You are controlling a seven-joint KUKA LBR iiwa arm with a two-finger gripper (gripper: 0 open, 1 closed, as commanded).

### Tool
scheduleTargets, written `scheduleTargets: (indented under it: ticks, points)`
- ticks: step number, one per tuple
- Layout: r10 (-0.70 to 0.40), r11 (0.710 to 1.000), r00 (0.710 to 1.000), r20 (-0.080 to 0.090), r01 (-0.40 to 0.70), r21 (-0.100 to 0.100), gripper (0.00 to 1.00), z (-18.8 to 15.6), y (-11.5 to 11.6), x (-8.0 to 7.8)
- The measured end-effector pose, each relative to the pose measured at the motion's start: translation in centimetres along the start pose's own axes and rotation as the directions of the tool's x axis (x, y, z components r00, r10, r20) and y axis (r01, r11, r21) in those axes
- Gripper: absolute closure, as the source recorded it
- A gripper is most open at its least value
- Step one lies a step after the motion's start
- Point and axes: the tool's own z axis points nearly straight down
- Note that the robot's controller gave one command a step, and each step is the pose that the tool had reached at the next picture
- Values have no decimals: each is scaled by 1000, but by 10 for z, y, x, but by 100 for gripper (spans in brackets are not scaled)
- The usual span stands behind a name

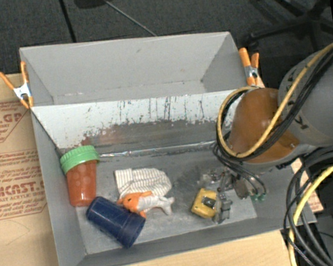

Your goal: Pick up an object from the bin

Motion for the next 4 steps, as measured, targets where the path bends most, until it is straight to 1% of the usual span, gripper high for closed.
scheduleTargets:
  ticks: [1,2,4]
  points:
    - [0,1000,1000,9,0,1,100,-17,0,-2]
    - [0,1000,1000,12,0,2,100,-28,0,-2]
    - [0,1000,1000,10,0,2,100,-47,0,-1]
